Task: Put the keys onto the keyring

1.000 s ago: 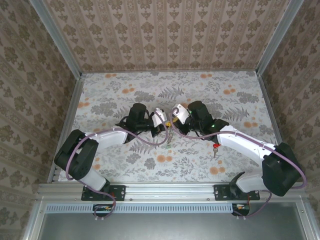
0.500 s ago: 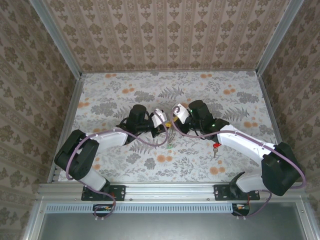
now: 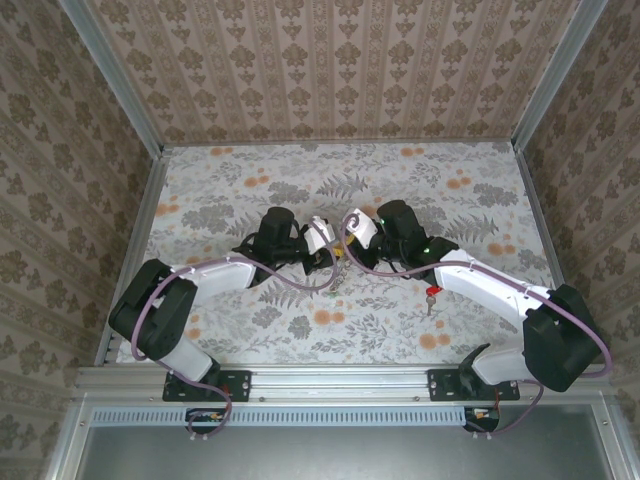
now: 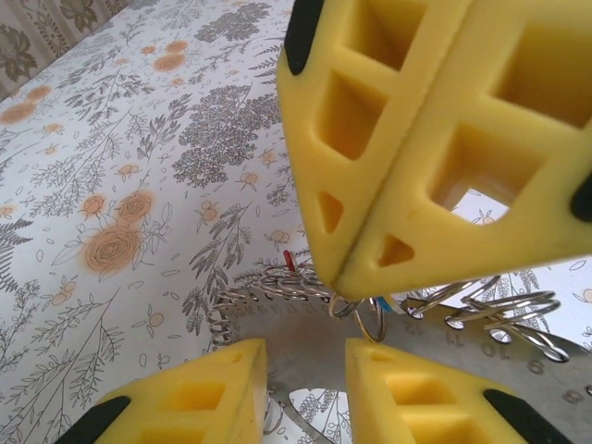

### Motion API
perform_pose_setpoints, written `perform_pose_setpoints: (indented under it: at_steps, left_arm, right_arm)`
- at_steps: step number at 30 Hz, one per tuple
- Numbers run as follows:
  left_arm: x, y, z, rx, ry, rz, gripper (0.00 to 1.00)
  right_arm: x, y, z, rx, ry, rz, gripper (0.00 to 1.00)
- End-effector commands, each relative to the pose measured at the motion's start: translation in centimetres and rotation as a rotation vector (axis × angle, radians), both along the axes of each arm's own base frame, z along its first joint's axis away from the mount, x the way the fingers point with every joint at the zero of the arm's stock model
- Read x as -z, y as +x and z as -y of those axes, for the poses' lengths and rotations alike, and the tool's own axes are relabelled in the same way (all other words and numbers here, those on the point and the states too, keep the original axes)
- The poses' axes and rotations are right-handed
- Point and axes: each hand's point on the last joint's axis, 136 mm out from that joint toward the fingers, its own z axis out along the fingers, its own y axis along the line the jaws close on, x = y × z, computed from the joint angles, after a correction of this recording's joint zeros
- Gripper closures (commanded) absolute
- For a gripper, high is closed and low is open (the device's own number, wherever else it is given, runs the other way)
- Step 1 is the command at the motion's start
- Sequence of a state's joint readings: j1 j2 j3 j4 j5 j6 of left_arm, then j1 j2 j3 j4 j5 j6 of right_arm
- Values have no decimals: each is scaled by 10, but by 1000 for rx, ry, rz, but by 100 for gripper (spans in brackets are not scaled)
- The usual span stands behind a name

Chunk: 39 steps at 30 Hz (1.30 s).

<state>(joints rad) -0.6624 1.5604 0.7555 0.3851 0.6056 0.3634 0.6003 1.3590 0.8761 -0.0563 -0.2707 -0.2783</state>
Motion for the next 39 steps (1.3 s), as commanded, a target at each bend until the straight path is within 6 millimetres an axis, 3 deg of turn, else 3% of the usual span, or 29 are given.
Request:
perform_pose_setpoints:
  at_steps: [1,11,16,25,39]
  left_arm:
    - [-14,-6,5,43,-16,19,71]
    - [-25,-10,-2,32,-30,24,68]
    - [-29,-16,6,89,-61,-17,68]
    - [-26,-11,12,97,-67,-52,69]
    - [-17,-9,3,65,-34,-56,74]
  right_arm:
    - [-21,1,-7,-28,30,40,100]
    - [-22,1,-5,-23,23,53,100]
    - [-24,1,-4,-19,26,57,100]
    - [-24,0,-3,-16,26,58,100]
    - [-24,0,-2,-11,23,64,100]
